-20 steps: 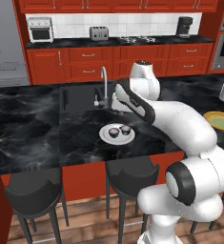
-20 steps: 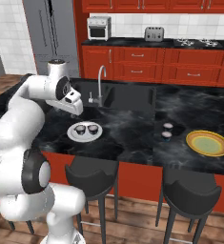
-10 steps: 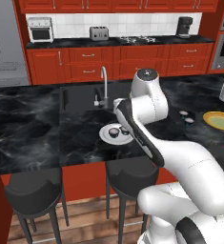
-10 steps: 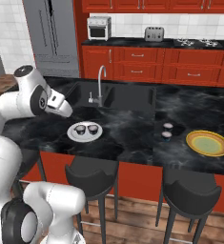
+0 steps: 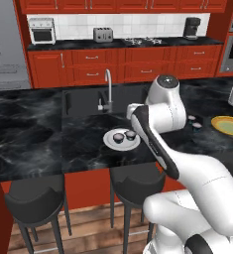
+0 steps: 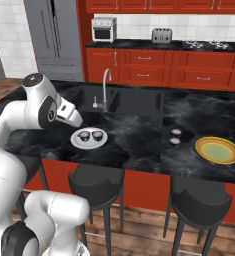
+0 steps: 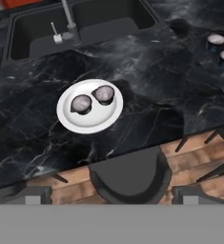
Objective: Place two yogurt containers on each plate.
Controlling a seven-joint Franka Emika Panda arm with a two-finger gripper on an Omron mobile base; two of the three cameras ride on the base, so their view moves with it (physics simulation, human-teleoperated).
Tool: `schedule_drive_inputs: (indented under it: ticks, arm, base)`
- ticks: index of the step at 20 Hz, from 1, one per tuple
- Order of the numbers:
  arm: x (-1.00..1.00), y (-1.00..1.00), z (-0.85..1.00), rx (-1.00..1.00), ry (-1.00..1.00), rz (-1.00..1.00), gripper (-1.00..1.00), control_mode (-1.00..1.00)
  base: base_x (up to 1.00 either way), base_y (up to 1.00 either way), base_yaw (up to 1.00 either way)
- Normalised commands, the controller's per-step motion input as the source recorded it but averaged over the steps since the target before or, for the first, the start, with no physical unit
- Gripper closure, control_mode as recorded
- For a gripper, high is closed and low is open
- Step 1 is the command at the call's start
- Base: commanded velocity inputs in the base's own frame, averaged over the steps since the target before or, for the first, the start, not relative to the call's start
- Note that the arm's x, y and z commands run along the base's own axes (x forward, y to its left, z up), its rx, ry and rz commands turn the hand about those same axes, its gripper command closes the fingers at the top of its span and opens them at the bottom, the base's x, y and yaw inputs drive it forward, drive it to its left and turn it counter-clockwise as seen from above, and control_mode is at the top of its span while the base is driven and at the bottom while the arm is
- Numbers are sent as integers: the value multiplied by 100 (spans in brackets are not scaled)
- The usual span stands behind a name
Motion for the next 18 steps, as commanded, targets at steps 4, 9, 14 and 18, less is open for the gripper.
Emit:
schedule_drive_inputs:
  ticks: [4, 9, 14, 18]
  arm:
    - [-29, -24, 13, 0, 0, 0, -100, -100]
    - [-30, 0, 10, 0, 0, 0, -100, -100]
    - [-26, -15, 0, 1, 0, 0, -100, 100]
    - [0, 0, 0, 0, 0, 0, -100, 100]
  base:
    - [0, 0, 0]
    - [0, 0, 0]
    - [-20, -17, -1]
    - [-100, -99, -5]
